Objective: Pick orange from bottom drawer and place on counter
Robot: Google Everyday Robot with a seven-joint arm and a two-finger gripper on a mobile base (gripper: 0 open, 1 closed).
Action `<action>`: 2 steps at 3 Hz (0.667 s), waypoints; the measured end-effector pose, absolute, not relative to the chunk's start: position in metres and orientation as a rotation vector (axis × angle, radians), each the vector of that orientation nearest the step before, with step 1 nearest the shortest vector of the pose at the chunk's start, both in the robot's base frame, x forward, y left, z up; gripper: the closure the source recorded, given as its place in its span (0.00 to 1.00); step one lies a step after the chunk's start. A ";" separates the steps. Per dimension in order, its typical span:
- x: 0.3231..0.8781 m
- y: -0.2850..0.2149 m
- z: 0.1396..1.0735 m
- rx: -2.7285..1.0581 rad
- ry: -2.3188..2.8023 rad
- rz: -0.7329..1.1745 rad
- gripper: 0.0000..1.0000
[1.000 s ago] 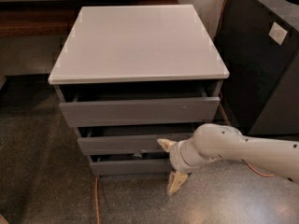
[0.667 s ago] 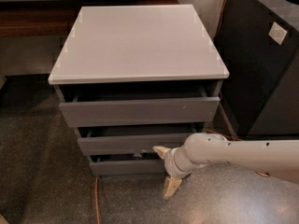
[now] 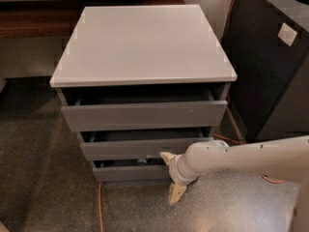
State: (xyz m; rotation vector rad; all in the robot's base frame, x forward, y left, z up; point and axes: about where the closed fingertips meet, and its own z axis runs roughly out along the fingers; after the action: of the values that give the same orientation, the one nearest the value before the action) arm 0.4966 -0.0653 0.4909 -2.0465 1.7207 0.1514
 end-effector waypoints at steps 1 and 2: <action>0.518 -0.079 0.458 -2.041 1.751 0.084 0.00; 0.537 -0.088 0.414 -2.043 1.737 0.089 0.00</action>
Offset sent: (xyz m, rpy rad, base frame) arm 0.0649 -0.0365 -0.1170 -0.0135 -0.0512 0.0012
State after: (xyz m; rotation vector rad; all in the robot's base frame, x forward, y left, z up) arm 0.5365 -0.0879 0.4141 -2.0427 1.7370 0.0889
